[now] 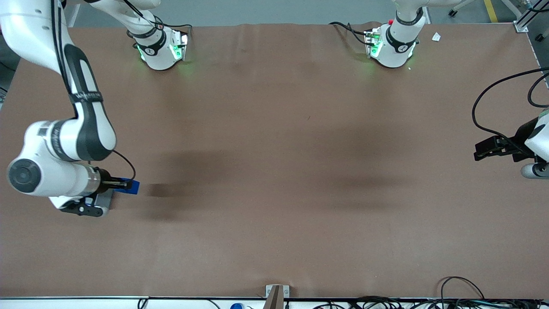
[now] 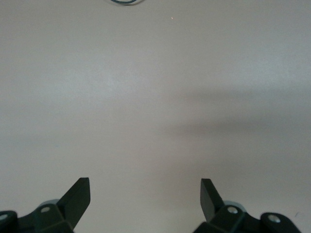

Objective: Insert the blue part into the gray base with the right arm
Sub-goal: 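Carry the blue block over the gray base's opening, then lower the blue block into the gray base's square opening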

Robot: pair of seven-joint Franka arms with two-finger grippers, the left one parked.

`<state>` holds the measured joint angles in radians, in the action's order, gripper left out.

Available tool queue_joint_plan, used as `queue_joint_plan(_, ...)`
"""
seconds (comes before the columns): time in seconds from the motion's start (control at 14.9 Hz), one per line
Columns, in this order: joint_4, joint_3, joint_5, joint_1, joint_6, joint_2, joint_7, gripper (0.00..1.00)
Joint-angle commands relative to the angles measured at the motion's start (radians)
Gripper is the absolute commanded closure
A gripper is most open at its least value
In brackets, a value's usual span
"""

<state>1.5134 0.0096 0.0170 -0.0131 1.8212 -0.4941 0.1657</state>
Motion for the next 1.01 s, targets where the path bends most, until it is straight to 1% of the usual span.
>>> queue_joint_plan(0.0,0.013,-0.003,0.017,0.040,-0.055,0.081,-0.075,1.00)
queue_joint_plan(0.13,0.021,-0.002,0.015,0.108,-0.074,0.097,-0.174,1.00)
queue_joint_plan(0.34,0.028,-0.002,0.015,0.188,-0.027,0.085,-0.300,1.00)
queue_joint_plan(0.67,0.057,-0.002,0.006,0.209,0.091,0.023,-0.324,1.00)
queue_joint_plan(0.81,0.054,-0.002,0.006,0.232,0.128,-0.001,-0.327,1.00)
queue_joint_plan(0.94,0.054,-0.002,0.006,0.236,0.133,-0.006,-0.328,1.00)
